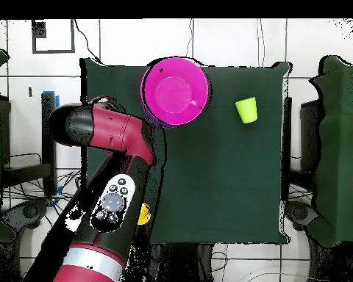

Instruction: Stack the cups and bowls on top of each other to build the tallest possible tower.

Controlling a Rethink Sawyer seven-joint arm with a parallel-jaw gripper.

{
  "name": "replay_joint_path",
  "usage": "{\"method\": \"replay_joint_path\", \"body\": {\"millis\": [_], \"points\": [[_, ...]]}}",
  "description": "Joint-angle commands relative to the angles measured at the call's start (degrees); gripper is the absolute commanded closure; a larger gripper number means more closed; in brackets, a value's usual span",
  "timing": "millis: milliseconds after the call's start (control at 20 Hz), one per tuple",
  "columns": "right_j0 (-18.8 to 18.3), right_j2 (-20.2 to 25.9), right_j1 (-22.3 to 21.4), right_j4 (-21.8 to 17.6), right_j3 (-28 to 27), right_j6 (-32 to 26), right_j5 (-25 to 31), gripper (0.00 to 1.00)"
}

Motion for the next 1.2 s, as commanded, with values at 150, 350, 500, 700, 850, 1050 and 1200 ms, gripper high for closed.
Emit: {"method": "replay_joint_path", "body": {"millis": [150,350,500,700,850,1050,1200], "points": [[-0.1,6.9,1.7,0.5,4.1,8.5,-1.3,0.0],[-0.1,6.9,2.1,0.6,3.8,8.7,-1.6,0.0],[-0.4,7.6,2.4,0.8,4.2,8.4,-2.6,0.0],[-0.2,7.7,2.7,1.0,4.2,8.8,-3.1,0.0],[0.2,7.6,3.2,1.2,4.0,9.5,-3.5,0.0],[0.9,7.1,3.6,1.4,3.8,10.4,-3.7,0.0],[0.7,7.3,3.9,1.7,3.9,10.2,-4.3,0.0]]}}
